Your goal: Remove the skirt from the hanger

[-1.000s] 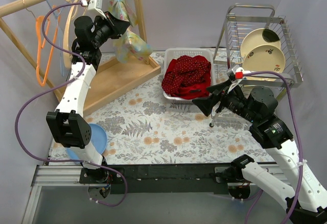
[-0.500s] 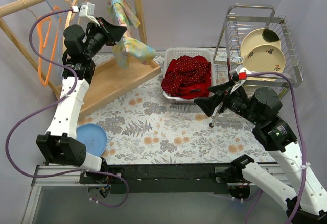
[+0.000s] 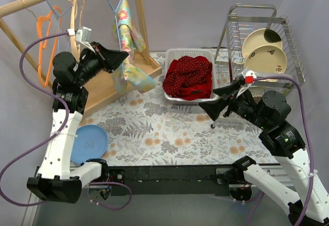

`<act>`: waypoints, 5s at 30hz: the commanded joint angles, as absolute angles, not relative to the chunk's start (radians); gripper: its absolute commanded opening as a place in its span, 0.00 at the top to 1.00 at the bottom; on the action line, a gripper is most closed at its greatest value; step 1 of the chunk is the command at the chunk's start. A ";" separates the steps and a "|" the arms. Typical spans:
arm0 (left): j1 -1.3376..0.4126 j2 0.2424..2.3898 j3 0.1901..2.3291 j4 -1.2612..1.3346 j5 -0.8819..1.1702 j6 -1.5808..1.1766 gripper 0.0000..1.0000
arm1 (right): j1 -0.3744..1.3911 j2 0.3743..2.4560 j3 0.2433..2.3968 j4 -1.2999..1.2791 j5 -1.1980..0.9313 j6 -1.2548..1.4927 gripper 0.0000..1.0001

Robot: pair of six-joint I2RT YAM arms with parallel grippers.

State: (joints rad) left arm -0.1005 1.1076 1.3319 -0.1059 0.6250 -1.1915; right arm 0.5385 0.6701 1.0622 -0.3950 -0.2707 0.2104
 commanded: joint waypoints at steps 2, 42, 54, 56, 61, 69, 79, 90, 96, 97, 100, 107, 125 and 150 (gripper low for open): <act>-0.104 0.971 1.243 -0.083 0.807 -1.189 1.00 | 0.537 0.732 1.134 -0.367 -0.369 0.178 0.03; -0.106 0.647 0.968 -0.140 0.976 -1.390 1.00 | 1.302 1.186 1.003 0.225 0.037 -0.041 0.79; -0.106 0.614 0.982 -0.350 0.842 -1.227 1.00 | 1.304 1.002 1.198 0.046 0.484 -0.089 0.99; -0.106 0.609 0.973 -0.356 0.833 -1.215 1.00 | 1.302 0.977 1.227 0.063 0.576 -0.162 0.99; -0.106 0.604 0.957 -0.380 0.789 -1.178 1.00 | 1.302 0.937 1.327 0.106 0.695 -0.304 0.99; -0.106 0.586 0.928 -0.400 0.716 -1.135 1.00 | 1.302 1.008 1.517 0.265 0.772 -0.599 0.99; -0.106 0.574 0.905 -0.426 0.586 -1.080 1.00 | 1.302 1.196 1.762 0.383 0.801 -0.834 0.99; -0.106 0.572 0.876 -0.440 0.476 -1.043 1.00 | 1.302 1.348 1.995 0.578 0.798 -1.141 0.99; -0.106 0.583 0.871 -0.439 0.446 -1.045 1.00 | 1.279 1.460 2.094 0.634 0.772 -1.285 0.99; -0.106 0.581 0.870 -0.436 0.451 -1.051 1.00 | 1.254 1.468 2.092 0.620 0.770 -1.278 0.99; -0.106 0.578 0.861 -0.408 0.462 -1.060 1.00 | 1.163 1.496 2.074 0.549 0.764 -1.177 0.99; -0.106 0.554 0.810 -0.336 0.491 -1.054 1.00 | 0.956 1.569 2.055 0.374 0.709 -0.924 0.99; -0.106 0.430 0.635 -0.164 0.480 -1.048 1.00 | 0.667 1.812 1.959 0.360 0.823 -0.871 0.99; -0.106 0.376 0.621 -0.161 0.474 -1.048 1.00 | 0.670 1.772 1.858 0.916 1.017 -1.502 0.99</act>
State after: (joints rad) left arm -0.1051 0.3859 0.6273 -0.1867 0.4786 -1.0622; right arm 0.6632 1.8324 1.8606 0.8150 1.0702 -1.4757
